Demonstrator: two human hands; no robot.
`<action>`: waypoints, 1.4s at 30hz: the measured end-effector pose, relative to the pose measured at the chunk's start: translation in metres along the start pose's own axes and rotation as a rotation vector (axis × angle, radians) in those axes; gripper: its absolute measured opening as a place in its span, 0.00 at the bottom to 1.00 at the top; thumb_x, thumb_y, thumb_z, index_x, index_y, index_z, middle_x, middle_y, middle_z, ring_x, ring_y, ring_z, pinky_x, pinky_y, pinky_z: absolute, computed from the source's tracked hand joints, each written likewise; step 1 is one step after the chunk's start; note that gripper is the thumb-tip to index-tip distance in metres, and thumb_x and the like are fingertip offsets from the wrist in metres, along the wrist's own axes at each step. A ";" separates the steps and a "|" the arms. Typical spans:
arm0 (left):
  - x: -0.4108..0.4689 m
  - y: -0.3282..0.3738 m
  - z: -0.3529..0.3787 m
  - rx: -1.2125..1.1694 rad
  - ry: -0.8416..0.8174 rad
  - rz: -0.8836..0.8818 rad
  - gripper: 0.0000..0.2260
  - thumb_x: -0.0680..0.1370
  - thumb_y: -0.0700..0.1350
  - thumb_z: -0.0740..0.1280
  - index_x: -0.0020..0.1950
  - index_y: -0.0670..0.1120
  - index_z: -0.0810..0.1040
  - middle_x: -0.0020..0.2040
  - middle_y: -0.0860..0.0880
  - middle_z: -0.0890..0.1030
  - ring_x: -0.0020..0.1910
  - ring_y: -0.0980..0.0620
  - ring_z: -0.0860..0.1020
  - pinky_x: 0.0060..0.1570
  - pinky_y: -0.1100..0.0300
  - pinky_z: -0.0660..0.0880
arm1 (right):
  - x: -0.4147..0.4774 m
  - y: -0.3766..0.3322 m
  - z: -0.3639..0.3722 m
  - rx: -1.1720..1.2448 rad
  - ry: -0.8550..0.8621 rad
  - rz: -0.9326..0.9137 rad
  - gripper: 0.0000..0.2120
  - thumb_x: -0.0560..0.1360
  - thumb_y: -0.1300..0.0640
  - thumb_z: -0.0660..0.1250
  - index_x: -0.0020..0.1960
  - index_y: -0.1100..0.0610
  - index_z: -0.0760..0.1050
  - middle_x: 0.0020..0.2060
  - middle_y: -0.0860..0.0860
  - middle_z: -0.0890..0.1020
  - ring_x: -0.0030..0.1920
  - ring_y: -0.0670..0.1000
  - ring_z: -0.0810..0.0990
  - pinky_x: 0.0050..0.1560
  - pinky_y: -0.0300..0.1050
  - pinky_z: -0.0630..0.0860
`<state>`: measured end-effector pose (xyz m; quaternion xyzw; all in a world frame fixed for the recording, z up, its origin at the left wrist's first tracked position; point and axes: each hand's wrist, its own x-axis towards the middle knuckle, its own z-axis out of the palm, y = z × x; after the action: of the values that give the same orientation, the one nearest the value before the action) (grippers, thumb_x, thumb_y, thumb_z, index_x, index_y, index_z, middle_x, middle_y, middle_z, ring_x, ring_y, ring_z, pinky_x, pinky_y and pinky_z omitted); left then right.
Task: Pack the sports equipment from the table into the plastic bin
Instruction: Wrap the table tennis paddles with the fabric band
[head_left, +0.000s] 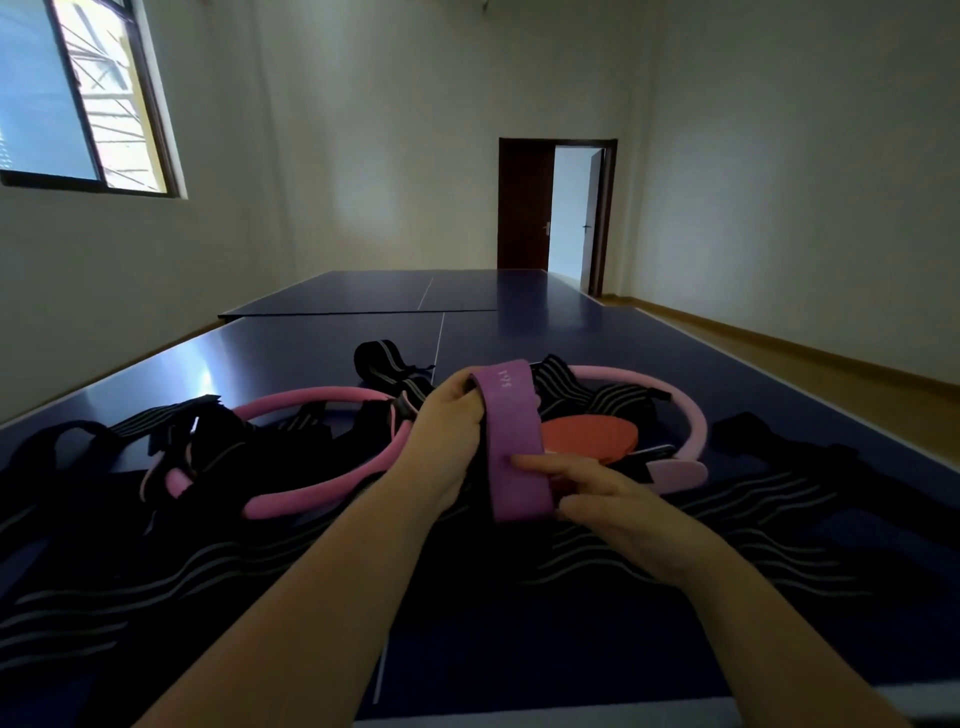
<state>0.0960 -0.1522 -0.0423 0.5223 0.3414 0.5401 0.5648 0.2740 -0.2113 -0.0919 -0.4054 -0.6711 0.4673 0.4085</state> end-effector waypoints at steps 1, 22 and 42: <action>-0.001 0.002 0.004 -0.013 -0.009 0.011 0.09 0.82 0.38 0.62 0.58 0.40 0.79 0.53 0.36 0.84 0.54 0.34 0.82 0.58 0.37 0.77 | 0.004 -0.003 0.001 -0.014 -0.001 0.009 0.19 0.74 0.51 0.67 0.64 0.51 0.79 0.66 0.49 0.77 0.68 0.52 0.74 0.69 0.50 0.70; -0.004 0.005 0.000 0.523 -0.145 0.564 0.16 0.82 0.35 0.60 0.54 0.57 0.77 0.51 0.61 0.82 0.48 0.58 0.80 0.51 0.57 0.78 | 0.007 -0.006 0.032 -0.103 0.239 -0.033 0.12 0.83 0.50 0.57 0.64 0.48 0.73 0.62 0.48 0.78 0.61 0.39 0.75 0.62 0.29 0.69; 0.031 -0.038 0.043 -0.211 0.159 -0.222 0.10 0.82 0.41 0.61 0.57 0.43 0.81 0.41 0.44 0.84 0.36 0.47 0.79 0.35 0.55 0.76 | 0.002 0.008 -0.026 0.007 0.389 0.197 0.08 0.77 0.53 0.70 0.53 0.56 0.82 0.45 0.49 0.86 0.43 0.47 0.84 0.46 0.42 0.79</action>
<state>0.1519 -0.1269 -0.0641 0.3750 0.3821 0.5466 0.6439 0.2986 -0.1994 -0.0936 -0.5501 -0.5351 0.4204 0.4841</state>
